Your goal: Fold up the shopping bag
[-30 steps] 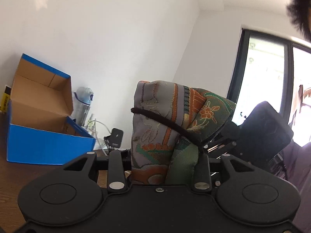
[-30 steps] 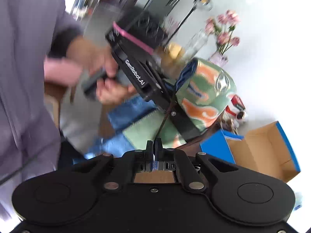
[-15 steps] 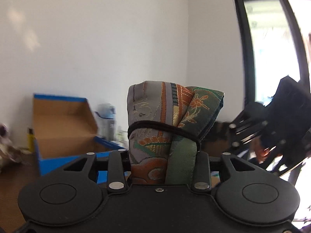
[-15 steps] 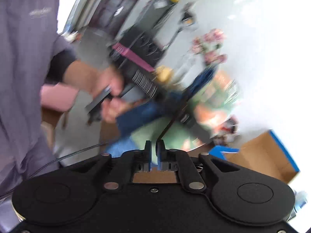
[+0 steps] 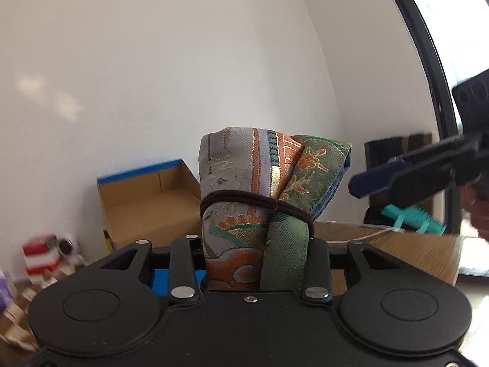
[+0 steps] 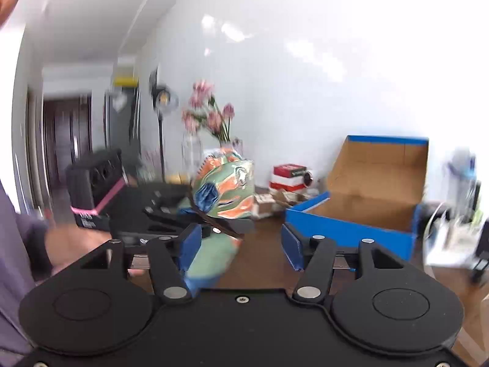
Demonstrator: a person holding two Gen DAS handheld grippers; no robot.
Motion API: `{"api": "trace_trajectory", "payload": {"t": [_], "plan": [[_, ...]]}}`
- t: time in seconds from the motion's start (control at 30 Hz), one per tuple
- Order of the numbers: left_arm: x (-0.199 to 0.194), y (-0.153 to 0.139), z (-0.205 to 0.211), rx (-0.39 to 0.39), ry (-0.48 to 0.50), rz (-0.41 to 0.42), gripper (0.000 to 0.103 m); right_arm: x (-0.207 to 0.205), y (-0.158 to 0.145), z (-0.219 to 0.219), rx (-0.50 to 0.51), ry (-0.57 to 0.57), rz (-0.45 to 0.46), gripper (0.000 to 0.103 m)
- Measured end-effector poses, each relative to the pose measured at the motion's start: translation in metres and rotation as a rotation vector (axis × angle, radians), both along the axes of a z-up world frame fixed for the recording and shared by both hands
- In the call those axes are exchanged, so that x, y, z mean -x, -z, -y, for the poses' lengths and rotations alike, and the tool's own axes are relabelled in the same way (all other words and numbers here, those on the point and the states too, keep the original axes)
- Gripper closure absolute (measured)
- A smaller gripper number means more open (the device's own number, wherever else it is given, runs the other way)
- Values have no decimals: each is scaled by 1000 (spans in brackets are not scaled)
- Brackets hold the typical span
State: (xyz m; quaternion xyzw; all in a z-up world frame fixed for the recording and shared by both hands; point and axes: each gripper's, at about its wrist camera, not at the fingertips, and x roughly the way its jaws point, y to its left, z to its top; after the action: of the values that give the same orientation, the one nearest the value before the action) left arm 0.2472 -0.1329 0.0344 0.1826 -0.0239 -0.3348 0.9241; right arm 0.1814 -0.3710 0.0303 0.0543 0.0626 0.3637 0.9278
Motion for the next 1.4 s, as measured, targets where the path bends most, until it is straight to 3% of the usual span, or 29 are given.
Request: {"api": "trace_trajectory", "payload": {"t": [0.2,0.3,0.37,0.5,0.67,0.73,0.77,0.8,0.93,1.1,1.13,1.17,1.3,1.4], "plan": [[23,19,30,-176,-51,204,65,-33,19,-4,-255,35,-60,37],[24,17,35,-195,-98,221,61,-47,26,-1,-354,36,-74,48],[27,19,39,-228,-124,291,54,-54,28,0,-402,35,-82,53],[28,20,38,-213,-122,308,51,-64,31,3,-472,35,-85,60],[41,33,32,-200,-136,411,44,-67,34,6,-513,32,-93,61],[42,33,28,-185,-131,391,40,-65,35,9,-539,26,-97,62],[36,33,26,-191,-127,353,30,-62,34,9,-536,30,-94,62],[30,33,24,-199,-123,314,29,-63,33,9,-531,38,-90,62],[21,43,13,-233,-107,277,29,-58,25,20,-576,68,-44,62],[11,38,17,-240,-28,265,27,-65,18,20,-540,18,-68,62],[7,38,17,-223,2,237,32,-66,18,20,-537,20,-70,62],[3,37,16,-209,12,217,46,-66,18,20,-536,21,-74,62],[-12,33,15,-154,73,43,60,-76,23,26,-527,29,-119,61],[-9,35,12,-125,49,11,66,-77,22,27,-473,52,-125,58]]}}
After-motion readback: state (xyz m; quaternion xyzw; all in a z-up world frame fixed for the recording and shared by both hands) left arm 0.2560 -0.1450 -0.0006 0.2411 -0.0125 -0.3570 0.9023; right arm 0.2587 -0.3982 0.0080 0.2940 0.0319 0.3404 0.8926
